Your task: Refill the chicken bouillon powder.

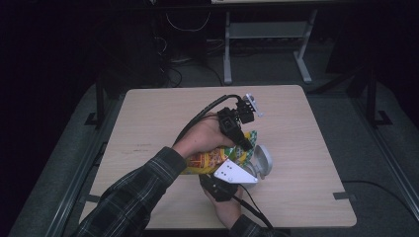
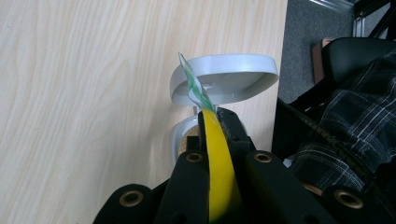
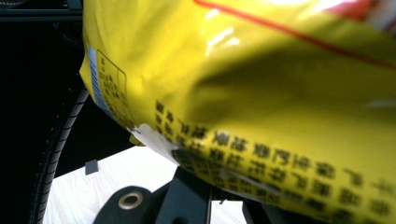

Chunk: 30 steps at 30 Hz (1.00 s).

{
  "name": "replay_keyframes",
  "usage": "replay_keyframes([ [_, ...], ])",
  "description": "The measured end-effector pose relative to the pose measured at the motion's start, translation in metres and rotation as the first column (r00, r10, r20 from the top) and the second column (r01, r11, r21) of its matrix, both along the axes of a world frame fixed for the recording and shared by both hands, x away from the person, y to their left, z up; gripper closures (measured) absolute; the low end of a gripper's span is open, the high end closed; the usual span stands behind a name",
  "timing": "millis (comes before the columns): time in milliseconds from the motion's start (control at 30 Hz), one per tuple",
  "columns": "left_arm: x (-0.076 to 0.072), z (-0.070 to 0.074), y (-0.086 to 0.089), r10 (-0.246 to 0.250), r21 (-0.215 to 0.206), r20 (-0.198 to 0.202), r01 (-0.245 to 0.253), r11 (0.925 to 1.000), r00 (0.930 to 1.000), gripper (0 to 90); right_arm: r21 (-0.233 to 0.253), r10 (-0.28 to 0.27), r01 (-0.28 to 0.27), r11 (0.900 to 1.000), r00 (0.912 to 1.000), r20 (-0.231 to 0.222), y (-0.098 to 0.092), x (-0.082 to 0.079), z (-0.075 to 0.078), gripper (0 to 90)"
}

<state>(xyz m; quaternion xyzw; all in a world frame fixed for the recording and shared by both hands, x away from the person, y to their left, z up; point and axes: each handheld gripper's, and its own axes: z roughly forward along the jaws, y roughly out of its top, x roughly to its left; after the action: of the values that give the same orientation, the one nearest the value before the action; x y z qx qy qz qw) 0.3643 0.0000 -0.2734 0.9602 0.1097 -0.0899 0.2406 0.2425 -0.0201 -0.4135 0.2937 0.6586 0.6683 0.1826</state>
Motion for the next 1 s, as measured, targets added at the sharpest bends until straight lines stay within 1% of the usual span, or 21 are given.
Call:
replay_keyframes([
  [233, -0.0005, -0.0003, -0.0012, 0.003, 0.003, 0.008, -0.003, 1.0000, 1.0000, 89.8, -0.002, 0.001, -0.001, 1.000, 1.0000, 0.001, -0.0008, 0.0004, 0.0000, 90.0],
  [333, -0.0005, -0.0004, -0.0020, 0.000, 0.003, 0.002, 0.000, 1.0000, 1.0000, 89.8, 0.000, -0.002, 0.002, 1.000, 1.0000, 0.001, -0.0009, 0.0004, 0.0000, 90.0],
  [467, -0.0004, -0.0001, -0.0019, 0.000, 0.001, 0.006, 0.000, 1.0000, 1.0000, 89.8, 0.000, -0.002, 0.002, 1.000, 1.0000, 0.001, -0.0011, 0.0006, 0.0002, 90.0],
  [1000, -0.0003, -0.0003, -0.0024, -0.003, 0.003, 0.003, 0.003, 1.0000, 1.0000, 89.8, 0.001, -0.003, 0.003, 1.000, 1.0000, 0.001, -0.0012, 0.0007, 0.0001, 90.0],
])
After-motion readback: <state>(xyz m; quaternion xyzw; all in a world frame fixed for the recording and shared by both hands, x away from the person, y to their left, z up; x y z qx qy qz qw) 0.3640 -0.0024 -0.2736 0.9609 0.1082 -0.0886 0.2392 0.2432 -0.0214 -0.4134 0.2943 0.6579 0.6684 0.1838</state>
